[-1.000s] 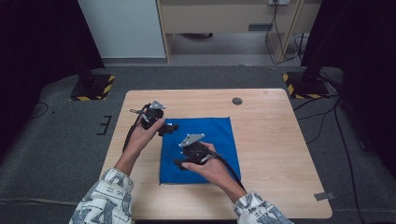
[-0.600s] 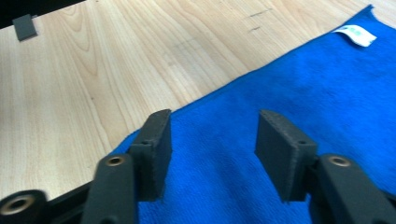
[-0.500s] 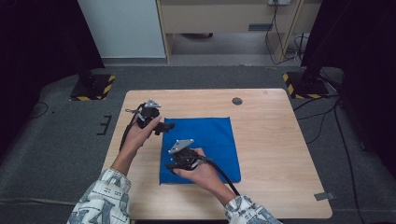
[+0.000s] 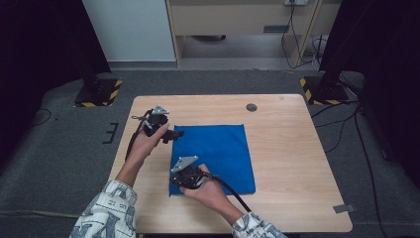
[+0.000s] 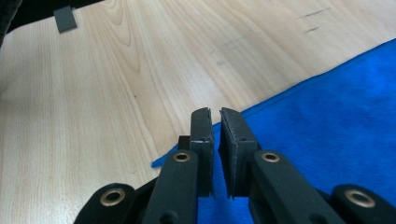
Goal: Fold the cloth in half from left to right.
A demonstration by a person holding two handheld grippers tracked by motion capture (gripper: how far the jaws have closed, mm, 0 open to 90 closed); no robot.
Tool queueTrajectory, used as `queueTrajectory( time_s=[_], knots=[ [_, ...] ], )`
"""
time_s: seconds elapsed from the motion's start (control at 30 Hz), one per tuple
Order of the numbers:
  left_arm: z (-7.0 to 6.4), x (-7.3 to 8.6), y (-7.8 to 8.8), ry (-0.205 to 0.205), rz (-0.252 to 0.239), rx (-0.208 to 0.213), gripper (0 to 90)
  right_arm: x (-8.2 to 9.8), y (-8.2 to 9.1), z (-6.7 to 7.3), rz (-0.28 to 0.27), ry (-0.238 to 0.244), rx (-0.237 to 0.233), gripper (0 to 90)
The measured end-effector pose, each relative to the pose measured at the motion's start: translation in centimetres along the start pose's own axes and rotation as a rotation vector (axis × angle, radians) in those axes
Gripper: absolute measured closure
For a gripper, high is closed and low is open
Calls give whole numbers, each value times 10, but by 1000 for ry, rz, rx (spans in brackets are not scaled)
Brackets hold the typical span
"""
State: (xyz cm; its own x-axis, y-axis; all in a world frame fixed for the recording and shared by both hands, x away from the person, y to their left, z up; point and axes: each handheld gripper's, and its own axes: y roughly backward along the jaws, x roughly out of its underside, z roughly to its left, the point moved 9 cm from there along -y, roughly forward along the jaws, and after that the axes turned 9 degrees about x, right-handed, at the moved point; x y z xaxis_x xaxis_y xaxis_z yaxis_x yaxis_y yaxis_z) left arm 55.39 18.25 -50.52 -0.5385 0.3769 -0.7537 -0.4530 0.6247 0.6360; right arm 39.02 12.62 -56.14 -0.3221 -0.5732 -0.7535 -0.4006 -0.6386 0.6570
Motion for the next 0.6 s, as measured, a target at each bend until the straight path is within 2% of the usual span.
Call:
queueTrajectory(
  time_s=[0.1, 0.3, 0.6],
  knots=[
    [3, 2, 0, 5, 2, -1, 73, 2, -3, 7, 2, -1, -7, 830],
    [8, 4, -1, 12, 1, 4, 73, 6, -5, 17, 12, -8, -15, 752],
    [11, 6, -6, 21, -1, 13, 73, 19, -15, 22, 56, -2, -6, 636]
  ],
)
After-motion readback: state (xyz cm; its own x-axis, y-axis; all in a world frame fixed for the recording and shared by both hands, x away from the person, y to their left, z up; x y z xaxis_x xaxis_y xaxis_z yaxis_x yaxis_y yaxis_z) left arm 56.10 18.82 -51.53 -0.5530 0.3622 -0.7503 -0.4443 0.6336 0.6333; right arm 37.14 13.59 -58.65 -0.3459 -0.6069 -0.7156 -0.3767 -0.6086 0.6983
